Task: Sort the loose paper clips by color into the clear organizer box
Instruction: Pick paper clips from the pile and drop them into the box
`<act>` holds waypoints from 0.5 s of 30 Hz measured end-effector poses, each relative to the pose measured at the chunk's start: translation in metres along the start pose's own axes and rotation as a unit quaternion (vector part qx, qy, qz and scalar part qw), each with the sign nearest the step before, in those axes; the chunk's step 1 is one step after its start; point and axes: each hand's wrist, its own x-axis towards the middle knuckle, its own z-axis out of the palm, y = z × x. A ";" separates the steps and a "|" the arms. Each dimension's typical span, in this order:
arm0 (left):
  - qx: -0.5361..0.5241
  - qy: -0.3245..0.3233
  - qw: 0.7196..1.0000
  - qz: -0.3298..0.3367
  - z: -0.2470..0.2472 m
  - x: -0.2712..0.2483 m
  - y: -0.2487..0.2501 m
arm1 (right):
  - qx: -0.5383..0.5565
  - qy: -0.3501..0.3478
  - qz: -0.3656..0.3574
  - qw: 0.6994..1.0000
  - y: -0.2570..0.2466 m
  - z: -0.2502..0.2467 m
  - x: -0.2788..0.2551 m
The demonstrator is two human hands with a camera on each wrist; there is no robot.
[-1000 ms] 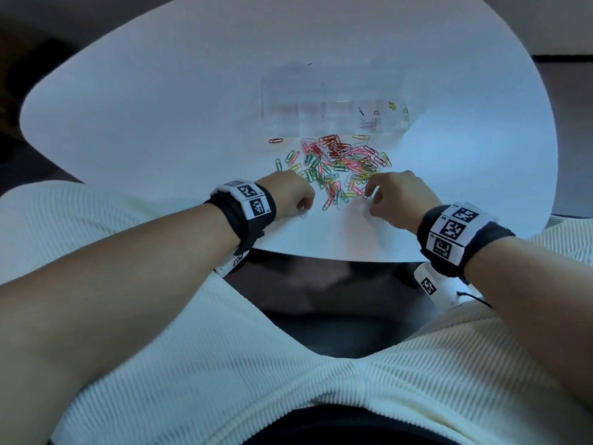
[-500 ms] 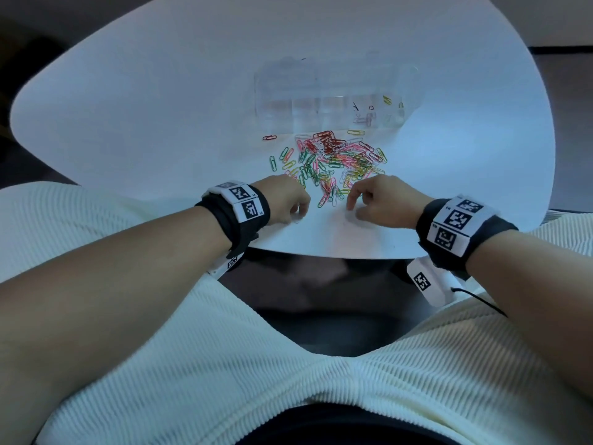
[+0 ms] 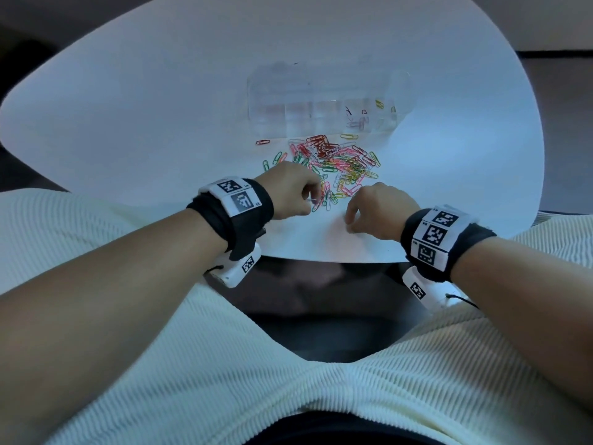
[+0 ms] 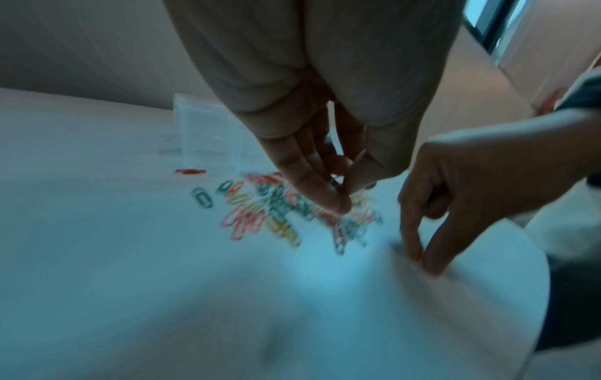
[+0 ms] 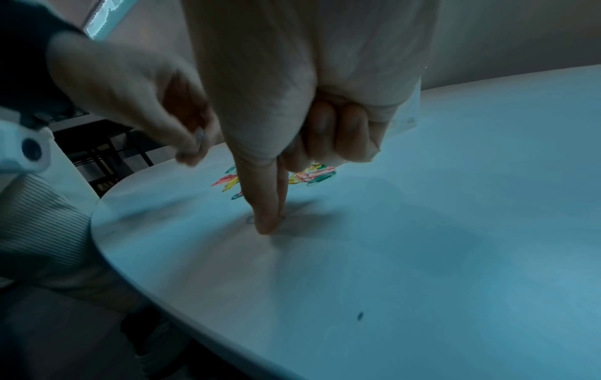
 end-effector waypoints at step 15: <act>-0.176 0.091 0.976 -0.088 0.012 0.023 0.024 | 0.040 -0.107 0.047 0.992 -0.001 -0.005 0.005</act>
